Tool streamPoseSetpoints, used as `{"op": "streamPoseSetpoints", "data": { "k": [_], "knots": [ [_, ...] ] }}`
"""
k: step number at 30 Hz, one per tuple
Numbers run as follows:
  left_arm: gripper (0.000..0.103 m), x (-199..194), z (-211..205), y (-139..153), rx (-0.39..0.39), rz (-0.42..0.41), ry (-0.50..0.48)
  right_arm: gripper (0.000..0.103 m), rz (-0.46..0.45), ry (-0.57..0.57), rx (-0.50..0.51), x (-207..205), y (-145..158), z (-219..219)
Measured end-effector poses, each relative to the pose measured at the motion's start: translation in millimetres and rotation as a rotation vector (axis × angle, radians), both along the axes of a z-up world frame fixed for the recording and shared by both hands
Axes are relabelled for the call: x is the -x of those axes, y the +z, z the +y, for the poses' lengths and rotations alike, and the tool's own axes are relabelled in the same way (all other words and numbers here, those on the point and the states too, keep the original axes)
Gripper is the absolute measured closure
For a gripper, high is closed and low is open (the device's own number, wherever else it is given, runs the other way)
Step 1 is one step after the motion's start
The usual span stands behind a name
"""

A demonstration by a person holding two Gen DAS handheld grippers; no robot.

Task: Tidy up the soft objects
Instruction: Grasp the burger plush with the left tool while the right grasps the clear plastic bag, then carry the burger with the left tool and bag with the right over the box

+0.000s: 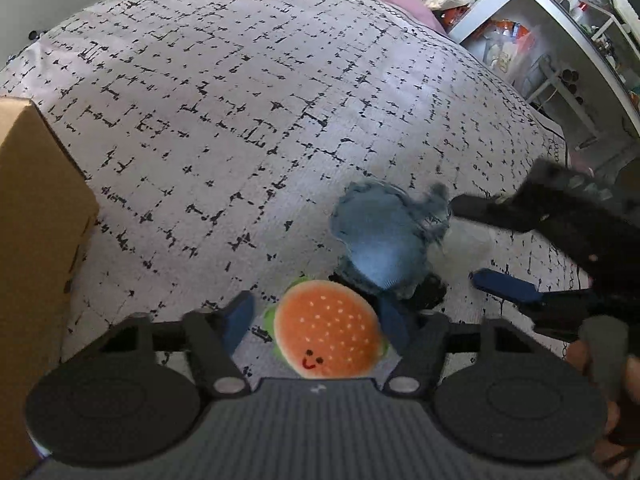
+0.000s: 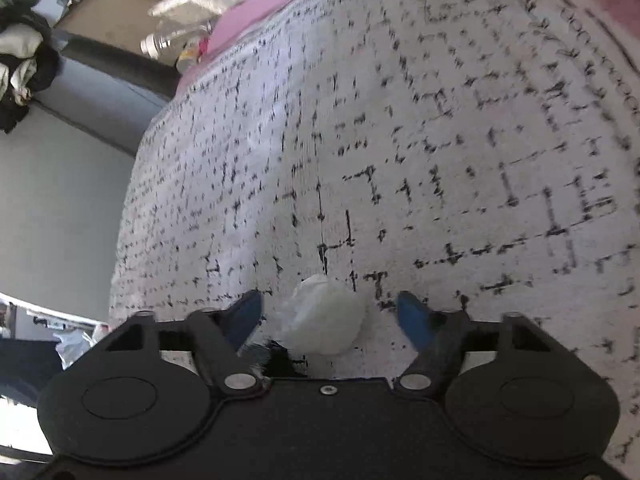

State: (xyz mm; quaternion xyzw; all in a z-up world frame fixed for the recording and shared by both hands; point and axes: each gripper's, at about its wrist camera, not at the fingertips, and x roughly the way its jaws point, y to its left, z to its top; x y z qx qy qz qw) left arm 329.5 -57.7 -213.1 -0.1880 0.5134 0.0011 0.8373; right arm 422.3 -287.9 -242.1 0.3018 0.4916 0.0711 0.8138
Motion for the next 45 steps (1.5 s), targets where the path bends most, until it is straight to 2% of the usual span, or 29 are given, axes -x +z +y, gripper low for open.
{"op": "streamPoseSetpoints", "data": {
  "k": [1, 2, 7, 12, 14, 21, 31, 45],
  "knots": [
    [0.053, -1.0, 1.7, 0.0, 0.009, 0.003, 0.003, 0.051, -0.015, 0.000, 0.011, -1.3, 0.1, 1.2],
    [0.055, -1.8, 3.8, 0.1, 0.014, 0.008, 0.008, 0.059, -0.019, -0.003, 0.022, -3.5, -0.4, 1.3],
    [0.059, -3.3, 8.8, -0.5, 0.037, 0.020, 0.012, 0.060, -0.053, 0.024, 0.034, -8.2, -5.6, 4.1],
    [0.060, -2.5, 10.6, 1.3, 0.042, 0.021, 0.011, 0.062, -0.046, 0.012, 0.004, -12.7, -6.6, -0.1],
    [0.060, -1.7, 11.0, 1.8, 0.044, 0.016, 0.014, 0.068, -0.051, 0.014, -0.001, -8.8, -5.3, -3.7],
    [0.060, 9.0, 6.4, 13.9, 0.056, -0.031, 0.016, 0.068, -0.016, -0.042, -0.074, 7.3, -1.2, -23.2],
    [0.060, 33.9, 0.4, 52.5, 0.066, -0.122, -0.005, 0.068, -0.092, -0.065, -0.086, 37.7, 38.1, -29.6],
    [0.060, 73.6, 27.3, 100.9, 0.054, -0.209, -0.017, 0.068, -0.204, -0.041, -0.045, 76.8, 98.6, -10.8]
  ]
}}
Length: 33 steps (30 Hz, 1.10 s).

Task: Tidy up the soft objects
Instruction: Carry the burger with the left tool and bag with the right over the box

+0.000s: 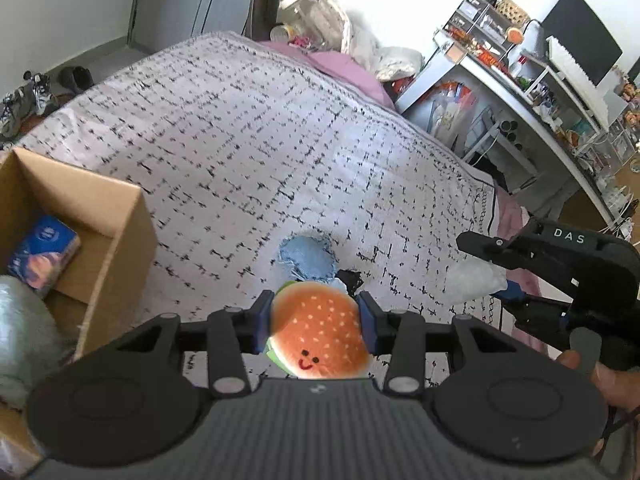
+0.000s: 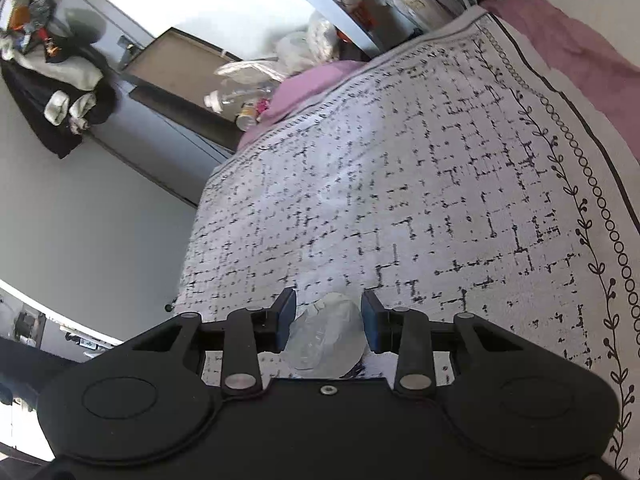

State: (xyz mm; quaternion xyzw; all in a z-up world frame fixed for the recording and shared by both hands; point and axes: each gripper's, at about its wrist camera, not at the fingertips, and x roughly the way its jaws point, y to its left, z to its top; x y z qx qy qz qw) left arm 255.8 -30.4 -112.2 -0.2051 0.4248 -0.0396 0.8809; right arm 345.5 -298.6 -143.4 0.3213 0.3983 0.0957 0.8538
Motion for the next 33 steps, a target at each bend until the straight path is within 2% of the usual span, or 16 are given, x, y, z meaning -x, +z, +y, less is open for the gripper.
{"op": "streamPoseSetpoints", "data": {
  "k": [15, 27, 33],
  "knots": [
    [0.060, 30.8, 46.5, 32.1, -0.012, -0.068, 0.030, 0.068, -0.084, 0.035, 0.126, 34.3, 38.8, 35.3],
    [0.060, 46.5, 89.4, 49.9, -0.020, -0.092, 0.067, 0.068, -0.159, 0.093, 0.069, 57.0, 73.5, 65.6],
    [0.060, 49.2, 109.7, 48.8, -0.029, -0.088, 0.100, 0.068, -0.174, 0.129, 0.063, 63.3, 83.6, 80.6]
  ]
}}
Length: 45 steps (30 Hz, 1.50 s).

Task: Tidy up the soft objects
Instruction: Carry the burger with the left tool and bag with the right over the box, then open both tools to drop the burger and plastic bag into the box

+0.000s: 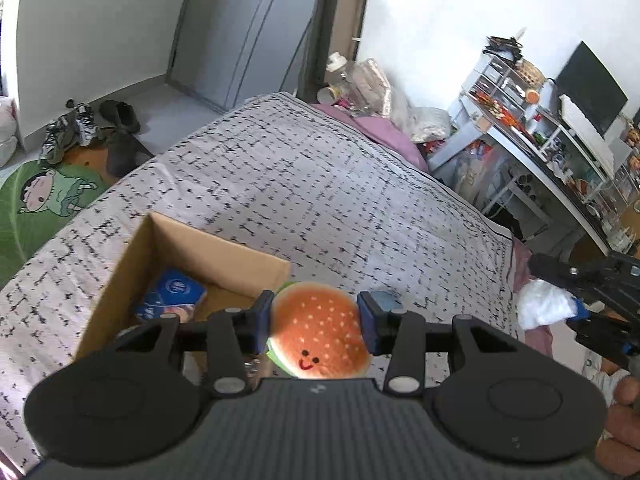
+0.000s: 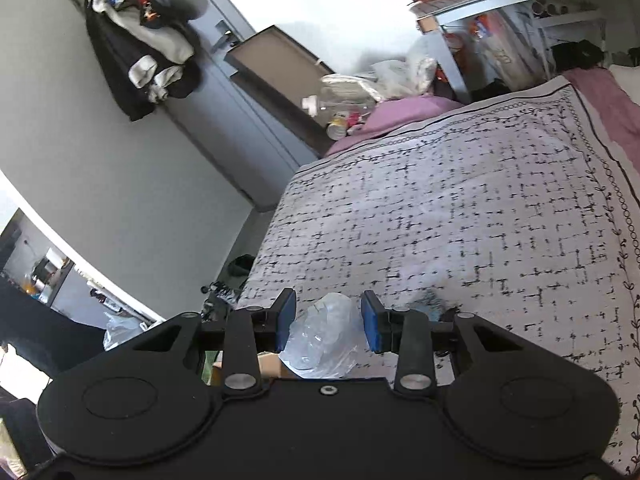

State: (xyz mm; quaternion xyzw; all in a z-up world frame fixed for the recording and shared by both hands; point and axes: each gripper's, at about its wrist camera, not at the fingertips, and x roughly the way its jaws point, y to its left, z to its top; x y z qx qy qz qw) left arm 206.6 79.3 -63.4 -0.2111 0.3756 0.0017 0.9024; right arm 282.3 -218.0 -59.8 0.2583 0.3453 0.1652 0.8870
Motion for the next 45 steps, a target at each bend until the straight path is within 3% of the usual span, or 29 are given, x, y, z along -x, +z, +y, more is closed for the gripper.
{"op": "streamPoseSetpoints", "data": {
  "k": [6, 14, 22, 31, 34, 36, 42, 45],
  "knots": [
    [0.059, -0.7, 18.5, -10.9, 0.001, 0.021, 0.042, 0.068, -0.014, 0.047, 0.000, 4.8, 5.6, 21.5],
    [0.059, -5.8, 37.9, -28.4, 0.022, 0.047, 0.074, 0.068, 0.032, 0.123, 0.055, -0.7, -17.3, 69.3],
    [0.046, -14.7, 57.9, -49.2, 0.071, 0.096, 0.103, 0.068, 0.049, 0.173, 0.048, -9.2, -28.5, 103.7],
    [0.045, -18.2, 81.3, -61.7, 0.087, 0.129, 0.135, 0.067, 0.074, 0.247, 0.012, -20.9, -48.1, 140.3],
    [0.045, -19.7, 87.7, -64.7, 0.084, 0.139, 0.143, 0.061, 0.082, 0.276, -0.011, -25.4, -51.7, 147.6],
    [0.045, -21.4, 90.2, -66.1, 0.081, 0.147, 0.147, 0.041, 0.088, 0.263, -0.019, -27.8, -53.9, 147.5],
    [0.044, -27.9, 90.5, -67.4, 0.069, 0.161, 0.145, 0.039, 0.122, 0.214, -0.003, -31.8, -59.2, 137.0],
    [0.033, -28.9, 87.2, -66.5, 0.054, 0.169, 0.147, 0.038, 0.140, 0.217, 0.009, -27.5, -61.2, 130.6]
  ]
}}
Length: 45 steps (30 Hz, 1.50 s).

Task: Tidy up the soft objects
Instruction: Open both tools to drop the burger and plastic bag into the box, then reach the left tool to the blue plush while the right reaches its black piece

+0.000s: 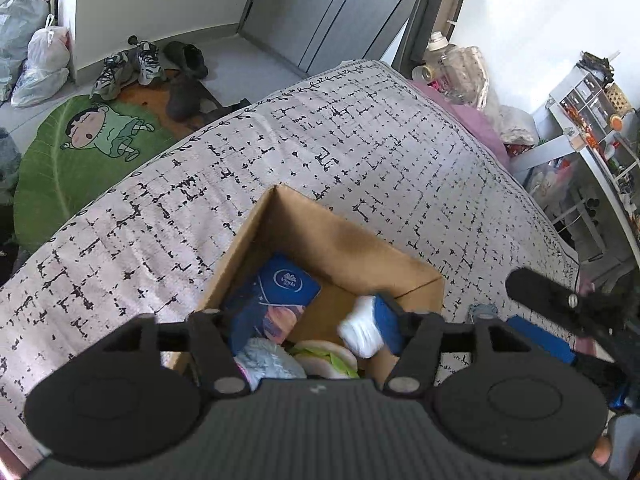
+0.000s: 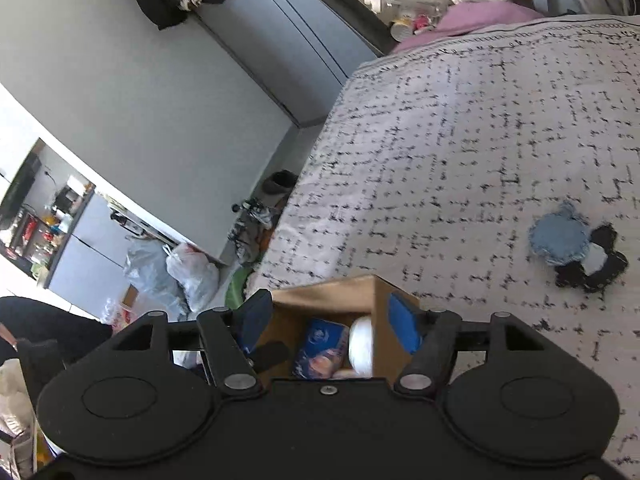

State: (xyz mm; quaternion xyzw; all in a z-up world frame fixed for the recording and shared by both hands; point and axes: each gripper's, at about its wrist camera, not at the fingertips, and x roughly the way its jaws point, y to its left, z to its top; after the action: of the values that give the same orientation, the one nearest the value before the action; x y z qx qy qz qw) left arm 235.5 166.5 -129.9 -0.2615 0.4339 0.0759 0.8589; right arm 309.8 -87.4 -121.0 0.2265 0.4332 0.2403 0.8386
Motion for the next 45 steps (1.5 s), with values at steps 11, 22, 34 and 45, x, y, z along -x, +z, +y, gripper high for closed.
{"op": "streamPoseSetpoints", "data": {
  "k": [11, 22, 34, 45],
  "knots": [
    [0.025, 4.3, -23.9, 22.2, -0.038, -0.015, -0.014, 0.025, -0.016, -0.036, 0.125, 13.5, 13.2, -37.5],
    [0.019, 3.7, -58.6, 49.0, -0.065, -0.059, -0.041, 0.009, -0.012, -0.103, 0.180, 4.6, 27.8, -90.6],
    [0.018, -8.0, -98.6, 54.9, -0.088, -0.059, -0.078, 0.009, 0.009, -0.208, 0.157, -3.7, 8.7, -145.5],
    [0.018, -30.1, -140.1, 41.2, -0.104, -0.037, -0.129, 0.025, 0.096, -0.280, 0.082, -15.9, -25.0, -170.9]
  ]
}}
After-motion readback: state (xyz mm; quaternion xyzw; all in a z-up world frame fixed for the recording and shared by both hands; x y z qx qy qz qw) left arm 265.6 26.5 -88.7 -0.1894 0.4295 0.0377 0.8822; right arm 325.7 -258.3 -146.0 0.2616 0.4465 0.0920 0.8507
